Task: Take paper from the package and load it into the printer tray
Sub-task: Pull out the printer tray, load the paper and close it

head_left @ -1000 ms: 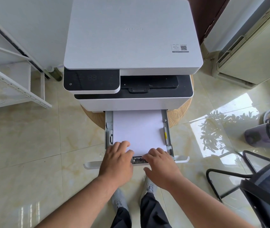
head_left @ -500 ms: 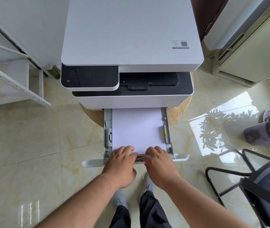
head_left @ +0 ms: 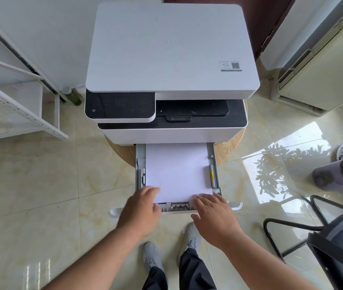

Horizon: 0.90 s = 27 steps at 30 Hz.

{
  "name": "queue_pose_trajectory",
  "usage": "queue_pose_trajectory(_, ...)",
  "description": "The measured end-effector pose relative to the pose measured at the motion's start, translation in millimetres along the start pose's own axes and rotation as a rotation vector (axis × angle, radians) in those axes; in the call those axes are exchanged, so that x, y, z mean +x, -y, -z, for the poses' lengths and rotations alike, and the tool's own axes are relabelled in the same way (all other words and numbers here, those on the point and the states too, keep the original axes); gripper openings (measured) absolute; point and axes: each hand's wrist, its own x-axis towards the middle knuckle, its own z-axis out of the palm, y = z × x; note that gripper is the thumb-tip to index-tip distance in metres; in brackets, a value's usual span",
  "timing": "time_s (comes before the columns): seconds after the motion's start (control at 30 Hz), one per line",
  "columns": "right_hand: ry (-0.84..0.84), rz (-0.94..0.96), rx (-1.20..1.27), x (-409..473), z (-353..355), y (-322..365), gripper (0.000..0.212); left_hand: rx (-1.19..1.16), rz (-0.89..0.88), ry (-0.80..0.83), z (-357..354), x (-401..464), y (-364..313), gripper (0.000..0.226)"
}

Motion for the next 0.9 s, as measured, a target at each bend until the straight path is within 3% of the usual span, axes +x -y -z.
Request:
queue_pose_trajectory(0.13,0.028,0.014,-0.116,-9,-2,-18,0.047,-0.175,0.224,-0.187,11,12,19,0.040)
queue_pose_trajectory(0.27,0.043,-0.020,-0.153,-9,-4,-27,0.058,-0.231,0.269,-0.210,17,18,20,0.036)
queue_pose_trajectory(0.43,0.056,-0.026,-0.095,-3,2,-23,0.033,-0.250,0.279,-0.211,13,15,20,0.032)
queue_pose_trajectory(0.57,0.148,-0.058,-0.015,-3,19,-19,0.046,-0.291,0.296,-0.242,14,19,23,0.032)
queue_pose_trajectory(0.63,0.059,-0.165,0.154,-5,28,-23,0.049,-0.325,0.320,-0.262,17,23,23,0.035)
queue_pose_trajectory(0.7,-0.092,-0.406,0.406,-1,37,-34,0.044,-0.359,0.352,-0.267,18,28,25,0.037)
queue_pose_trajectory(0.77,-0.131,-0.640,0.592,11,44,-46,0.038,-0.390,0.385,-0.255,17,33,26,0.039)
queue_pose_trajectory(0.83,-0.110,-0.701,0.670,24,51,-53,0.024,-0.419,0.418,-0.234,17,38,27,0.040)
queue_pose_trajectory(0.9,-0.104,-0.684,0.676,38,56,-53,0.026,-0.414,0.450,-0.210,17,42,28,0.041)
